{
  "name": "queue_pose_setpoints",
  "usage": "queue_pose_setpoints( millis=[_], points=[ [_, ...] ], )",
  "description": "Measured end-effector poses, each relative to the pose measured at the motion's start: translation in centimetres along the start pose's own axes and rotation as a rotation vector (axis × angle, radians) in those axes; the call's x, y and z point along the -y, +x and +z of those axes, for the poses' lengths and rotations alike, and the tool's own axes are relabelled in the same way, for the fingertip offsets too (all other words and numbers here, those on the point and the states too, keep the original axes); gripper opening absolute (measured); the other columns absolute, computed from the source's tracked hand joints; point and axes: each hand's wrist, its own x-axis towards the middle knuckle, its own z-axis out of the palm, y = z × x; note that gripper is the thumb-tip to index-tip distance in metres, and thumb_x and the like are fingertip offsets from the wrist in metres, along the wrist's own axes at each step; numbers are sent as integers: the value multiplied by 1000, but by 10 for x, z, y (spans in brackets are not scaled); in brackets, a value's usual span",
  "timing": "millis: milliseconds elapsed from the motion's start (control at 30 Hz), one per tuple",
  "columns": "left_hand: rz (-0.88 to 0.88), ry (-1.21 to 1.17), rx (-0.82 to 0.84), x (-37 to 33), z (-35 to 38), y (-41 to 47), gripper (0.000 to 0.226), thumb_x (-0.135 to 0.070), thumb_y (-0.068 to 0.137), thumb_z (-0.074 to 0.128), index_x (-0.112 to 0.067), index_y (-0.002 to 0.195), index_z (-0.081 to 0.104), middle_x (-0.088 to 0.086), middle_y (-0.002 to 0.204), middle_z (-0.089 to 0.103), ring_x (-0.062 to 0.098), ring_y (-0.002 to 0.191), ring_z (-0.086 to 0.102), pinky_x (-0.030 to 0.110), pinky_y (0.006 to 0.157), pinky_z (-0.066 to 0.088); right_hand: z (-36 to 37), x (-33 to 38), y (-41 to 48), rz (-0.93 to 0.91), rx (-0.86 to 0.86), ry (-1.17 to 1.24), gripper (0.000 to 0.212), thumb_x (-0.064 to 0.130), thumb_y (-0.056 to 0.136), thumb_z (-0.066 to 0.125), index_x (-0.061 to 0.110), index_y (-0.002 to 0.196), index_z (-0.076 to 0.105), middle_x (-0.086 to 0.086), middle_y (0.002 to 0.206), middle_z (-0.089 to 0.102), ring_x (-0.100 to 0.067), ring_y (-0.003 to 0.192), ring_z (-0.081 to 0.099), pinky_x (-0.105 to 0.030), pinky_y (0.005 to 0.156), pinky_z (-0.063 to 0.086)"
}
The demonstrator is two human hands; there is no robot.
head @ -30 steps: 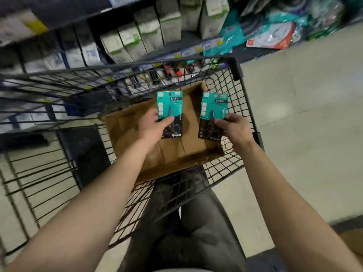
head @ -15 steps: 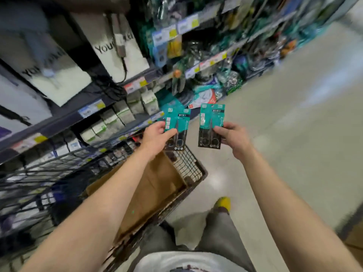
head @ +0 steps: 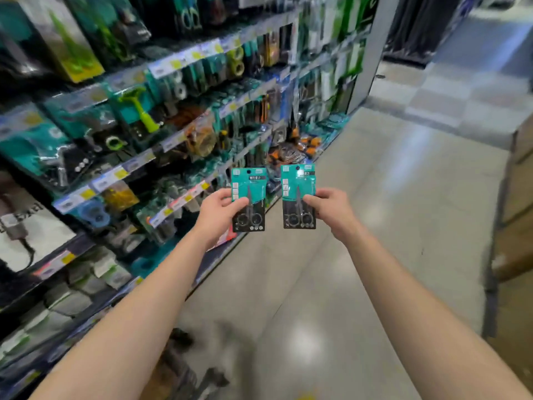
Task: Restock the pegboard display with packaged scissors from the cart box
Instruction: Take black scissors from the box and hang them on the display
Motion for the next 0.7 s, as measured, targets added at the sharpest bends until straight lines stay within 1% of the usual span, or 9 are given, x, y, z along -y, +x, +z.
queue_pose_setpoints(
  millis=[100,167,200,333,433,500,600,667,700],
  points=[
    [60,36,15,-36,46,29,21,-7,94,73,-9,114,67,6,105,78,10,87,77,21,71,60,-49,23,30,-57,-25,-6,16,3,93,69,17,85,72,-14,97,76,-24,84,70,-47,89,59],
    [99,48,1,-60,69,47,22,-7,94,73,-8,115,67,3,102,78,8,82,77,21,71,60,-74,39,53,-106,-38,10,21,1,92,69,18,81,72,-5,86,75,-20,76,69,-44,86,59],
    [118,40,-10,-70,79,57,22,-7,93,74,-8,115,68,3,102,79,9,84,77,25,75,62,-84,47,64,-127,-46,21,22,0,91,69,18,81,72,-2,83,74,-18,73,68,-42,84,59],
    [173,74,-63,-103,105,101,25,-15,90,78,-11,114,71,2,108,79,18,100,76,37,94,60,-111,83,113,-193,-55,32,14,-2,93,67,11,95,71,-4,89,73,-15,74,67,-32,76,58],
    [192,52,-90,-124,120,146,22,-17,91,78,-16,111,71,1,109,79,16,100,76,40,96,59,-124,106,169,-216,-34,12,13,2,92,70,8,103,74,-10,101,77,-22,86,72,-40,87,58],
    [211,51,-113,-140,128,185,23,-18,92,78,-14,114,71,-1,109,79,14,99,76,38,96,59,-128,126,219,-239,-29,-16,8,12,88,75,15,96,76,-6,100,79,-25,92,75,-43,88,59],
    [249,74,-143,-167,135,250,23,-19,93,76,-14,115,70,-1,109,79,10,96,76,31,90,59,-128,164,292,-293,-32,-59,4,21,87,77,22,85,74,3,93,78,-19,87,73,-36,75,54],
    [259,72,-184,-186,138,295,21,-19,94,75,-15,114,69,-3,107,78,4,91,74,20,80,56,-124,191,339,-311,-14,-66,3,18,92,74,20,94,75,2,98,77,-17,89,72,-34,75,55],
    [264,77,-208,-196,140,317,20,-20,94,75,-17,113,68,-8,105,76,-1,89,72,15,75,53,-123,203,363,-305,1,-60,9,18,93,73,16,101,76,1,101,78,-17,93,73,-36,78,58]
  ],
)
